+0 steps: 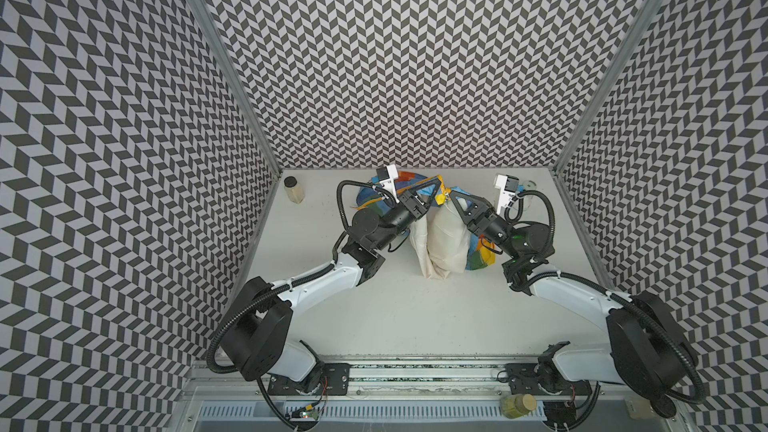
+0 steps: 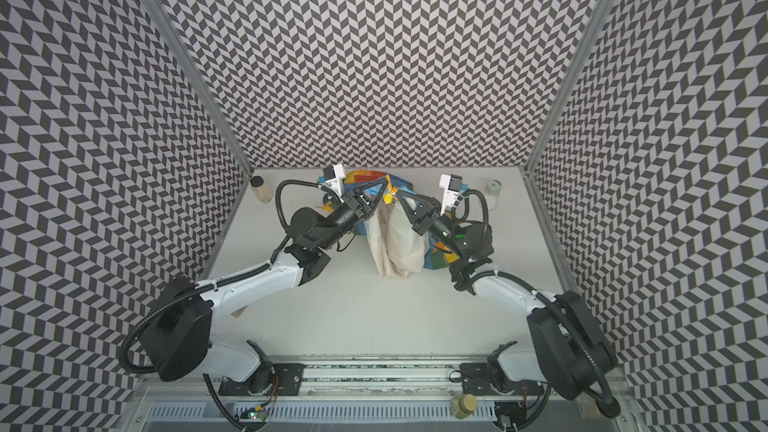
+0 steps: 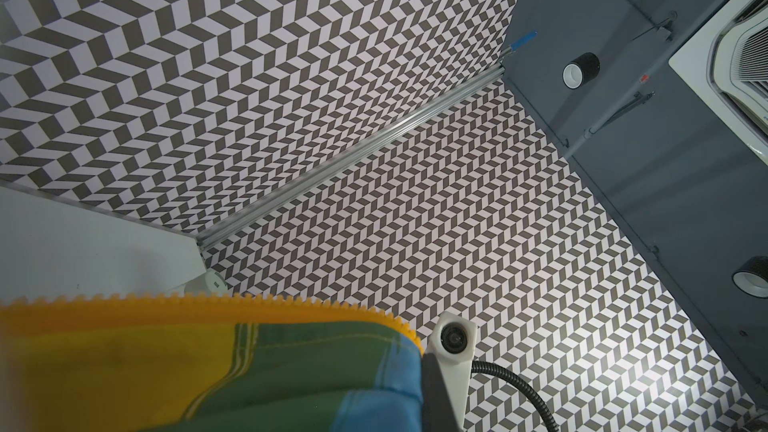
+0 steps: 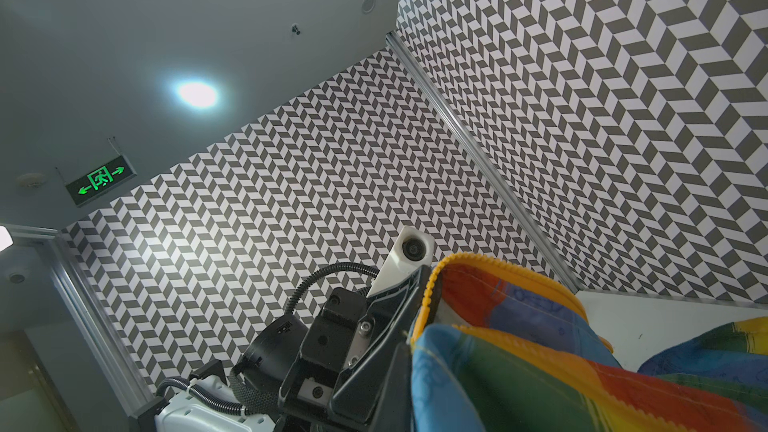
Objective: Zip up the jacket
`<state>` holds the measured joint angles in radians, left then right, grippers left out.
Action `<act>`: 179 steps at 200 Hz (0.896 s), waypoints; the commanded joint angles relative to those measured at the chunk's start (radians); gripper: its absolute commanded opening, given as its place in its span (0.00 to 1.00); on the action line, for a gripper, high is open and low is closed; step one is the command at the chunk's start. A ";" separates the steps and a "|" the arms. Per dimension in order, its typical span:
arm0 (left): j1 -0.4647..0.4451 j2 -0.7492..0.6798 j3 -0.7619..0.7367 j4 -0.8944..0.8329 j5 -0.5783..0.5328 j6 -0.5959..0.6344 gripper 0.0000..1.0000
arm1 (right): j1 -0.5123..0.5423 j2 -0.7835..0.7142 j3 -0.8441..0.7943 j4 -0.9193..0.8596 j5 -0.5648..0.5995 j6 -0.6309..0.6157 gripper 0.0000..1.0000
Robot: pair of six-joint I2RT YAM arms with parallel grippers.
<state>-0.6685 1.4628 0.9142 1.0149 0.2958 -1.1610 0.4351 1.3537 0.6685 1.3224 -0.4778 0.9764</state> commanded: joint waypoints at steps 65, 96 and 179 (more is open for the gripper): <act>-0.007 0.008 -0.006 0.062 -0.009 -0.013 0.00 | 0.011 -0.048 0.021 0.090 0.009 -0.009 0.00; -0.006 0.011 -0.008 0.066 -0.009 -0.018 0.00 | 0.011 -0.049 0.023 0.090 0.010 -0.007 0.00; -0.010 0.005 0.002 0.073 0.003 -0.018 0.00 | 0.011 -0.032 0.028 0.090 0.015 -0.007 0.00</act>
<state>-0.6693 1.4693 0.9077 1.0271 0.2890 -1.1797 0.4404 1.3327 0.6682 1.3224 -0.4732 0.9760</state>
